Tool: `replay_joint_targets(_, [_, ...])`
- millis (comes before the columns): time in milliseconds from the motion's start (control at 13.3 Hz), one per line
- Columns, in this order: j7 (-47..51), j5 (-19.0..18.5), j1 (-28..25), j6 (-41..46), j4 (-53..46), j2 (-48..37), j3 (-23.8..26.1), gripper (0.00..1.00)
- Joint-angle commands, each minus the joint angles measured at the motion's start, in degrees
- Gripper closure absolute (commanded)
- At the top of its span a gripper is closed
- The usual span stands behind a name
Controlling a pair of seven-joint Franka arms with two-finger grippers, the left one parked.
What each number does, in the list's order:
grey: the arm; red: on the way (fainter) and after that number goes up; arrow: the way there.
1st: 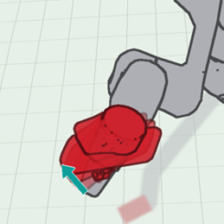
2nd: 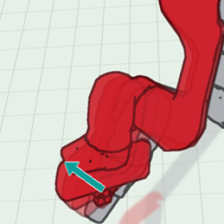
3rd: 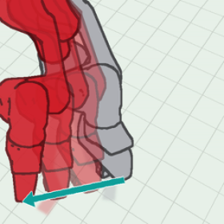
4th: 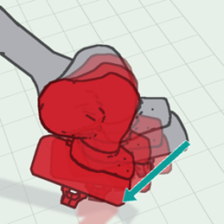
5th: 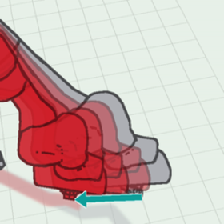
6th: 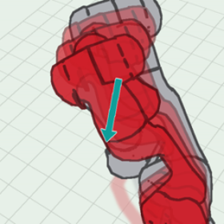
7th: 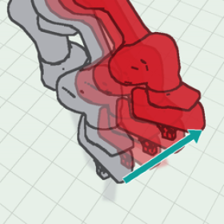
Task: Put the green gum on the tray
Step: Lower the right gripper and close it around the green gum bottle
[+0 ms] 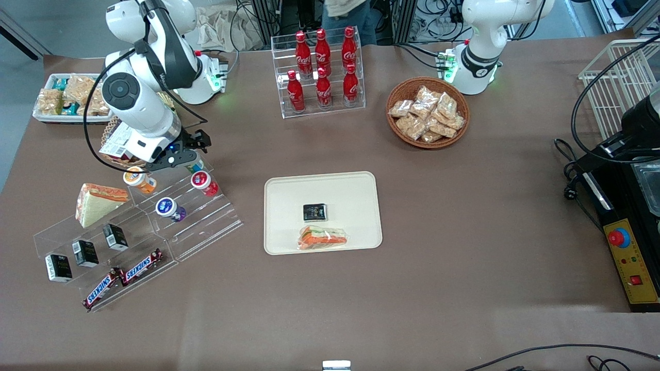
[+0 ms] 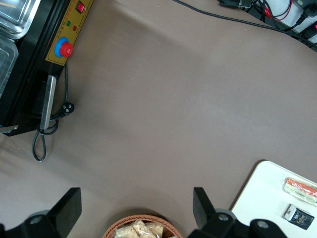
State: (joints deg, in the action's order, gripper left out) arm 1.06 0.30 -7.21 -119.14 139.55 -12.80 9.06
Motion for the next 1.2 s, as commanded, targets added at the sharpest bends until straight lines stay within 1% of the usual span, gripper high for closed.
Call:
replay_joint_targets(0, [-0.4,-0.2,-0.3,-1.1,0.3,0.2,-0.2,0.24])
replay_joint_targets(75, [-0.5,-0.2,-0.3,-1.0,0.3,0.1,-0.2,0.36])
replay_joint_targets(300, [-0.7,-0.3,-0.2,-0.8,0.3,0.0,-0.2,0.64])
replay_joint_targets(450, [-1.7,-0.3,-0.1,-0.7,0.2,-0.2,-0.2,0.72])
replay_joint_targets(600, [-2.8,-0.3,0.2,-0.1,0.1,-0.5,-0.3,0.72])
replay_joint_targets(900, [-2.7,0.0,0.0,4.2,-0.7,-2.6,-0.2,0.72])
replay_joint_targets(975, [-2.6,0.4,-0.1,5.3,-0.9,-2.8,-0.2,0.72])
replay_joint_targets(1125, [-2.6,3.0,-0.2,8.1,-2.5,-3.2,0.0,0.72])
